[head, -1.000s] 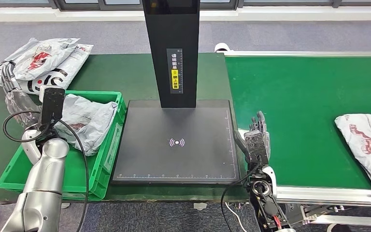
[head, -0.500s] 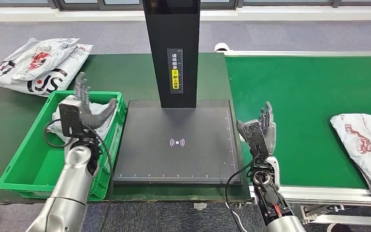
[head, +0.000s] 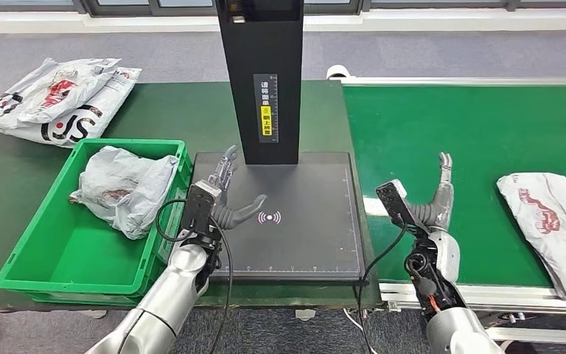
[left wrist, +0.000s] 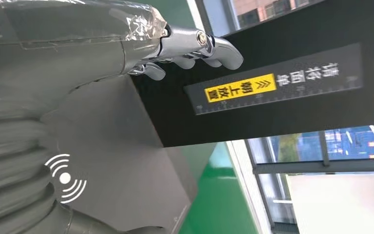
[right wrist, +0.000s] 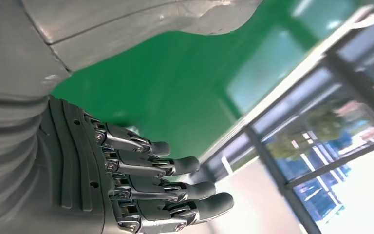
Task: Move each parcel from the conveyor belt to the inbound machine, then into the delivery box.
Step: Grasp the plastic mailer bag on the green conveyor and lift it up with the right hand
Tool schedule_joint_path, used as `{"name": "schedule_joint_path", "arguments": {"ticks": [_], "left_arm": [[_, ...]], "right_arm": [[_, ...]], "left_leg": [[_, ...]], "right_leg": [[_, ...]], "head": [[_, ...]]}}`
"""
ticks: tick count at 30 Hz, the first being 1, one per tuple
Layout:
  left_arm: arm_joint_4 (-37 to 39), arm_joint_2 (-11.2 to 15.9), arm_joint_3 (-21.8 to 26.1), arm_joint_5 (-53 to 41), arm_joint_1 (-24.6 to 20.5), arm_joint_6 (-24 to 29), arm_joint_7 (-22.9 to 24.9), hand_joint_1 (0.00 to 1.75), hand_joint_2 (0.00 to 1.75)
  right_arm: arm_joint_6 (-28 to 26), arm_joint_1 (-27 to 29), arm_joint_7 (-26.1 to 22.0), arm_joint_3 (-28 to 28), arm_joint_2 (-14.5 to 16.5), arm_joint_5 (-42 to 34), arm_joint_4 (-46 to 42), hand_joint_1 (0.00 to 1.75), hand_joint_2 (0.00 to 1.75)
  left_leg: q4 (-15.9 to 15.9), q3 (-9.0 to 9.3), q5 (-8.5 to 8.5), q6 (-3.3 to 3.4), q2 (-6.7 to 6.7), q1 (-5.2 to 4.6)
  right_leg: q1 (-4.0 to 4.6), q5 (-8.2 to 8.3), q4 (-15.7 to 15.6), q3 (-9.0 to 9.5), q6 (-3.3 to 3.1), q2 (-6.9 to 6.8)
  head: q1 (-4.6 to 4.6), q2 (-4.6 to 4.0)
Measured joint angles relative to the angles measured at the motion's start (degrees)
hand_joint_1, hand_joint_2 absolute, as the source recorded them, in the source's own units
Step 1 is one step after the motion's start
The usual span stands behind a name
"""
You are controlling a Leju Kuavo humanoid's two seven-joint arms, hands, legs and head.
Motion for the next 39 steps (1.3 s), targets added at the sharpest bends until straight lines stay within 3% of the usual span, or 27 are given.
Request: {"name": "schedule_joint_path", "arguments": {"ticks": [7,18,25,30,33,39], "left_arm": [[1.91,-0.31,-0.02,-0.17,0.06,-0.51,-1.03,0.0,1.75],[2.9,-0.32,-0.02,-0.2,0.15,-0.66,-1.25,0.0,1.75],[2.98,-0.31,-0.02,0.74,0.69,-1.53,-0.95,0.0,1.75],[2.46,-0.35,-0.02,1.58,1.85,-2.05,1.73,0.0,1.75],[1.92,-0.59,-0.02,2.5,2.12,-2.93,4.5,0.0,1.75],[1.6,-1.16,-0.02,2.09,3.23,-1.08,6.95,0.0,1.75]], "right_arm": [[-0.01,1.18,6.52,-7.89,-1.52,12.83,0.29,0.0,1.75],[-0.01,2.08,8.05,-12.29,-2.5,15.06,0.74,0.0,1.75],[-0.02,4.01,16.29,-14.6,-4.23,27.15,0.23,0.0,1.75],[-0.03,7.94,21.42,-16.75,-5.81,35.2,-3.67,0.0,1.75],[-0.03,9.32,25.46,-16.88,-6.55,36.17,-4.52,0.0,1.75],[-0.03,11.57,28.91,-16.88,-7.27,36.37,-5.41,0.0,1.75]], "left_leg": [[-0.02,-0.07,0.0,0.0,-0.08,0.01],[-0.02,-0.06,-0.01,0.03,-0.03,0.0],[-0.01,-0.09,-0.01,0.04,-0.17,0.0],[-0.01,-0.15,-0.04,0.06,-0.22,-0.01],[-0.01,-0.15,-0.04,0.07,-0.22,-0.01],[-0.02,-0.14,-0.03,0.06,-0.2,-0.01]], "right_leg": [[0.03,-0.01,0.0,0.0,0.0,-0.07],[0.01,-0.01,0.0,-0.01,0.01,-0.06],[0.0,-0.02,0.0,0.01,0.02,-0.14],[-0.02,-0.04,0.0,-0.01,0.04,-0.2],[-0.02,-0.05,-0.01,-0.01,0.07,-0.21],[-0.01,-0.05,-0.01,-0.01,0.07,-0.2]], "head": [[0.0,0.01],[0.0,-0.01],[0.0,0.01],[0.0,-0.01],[0.0,0.0],[0.0,-0.01]]}}
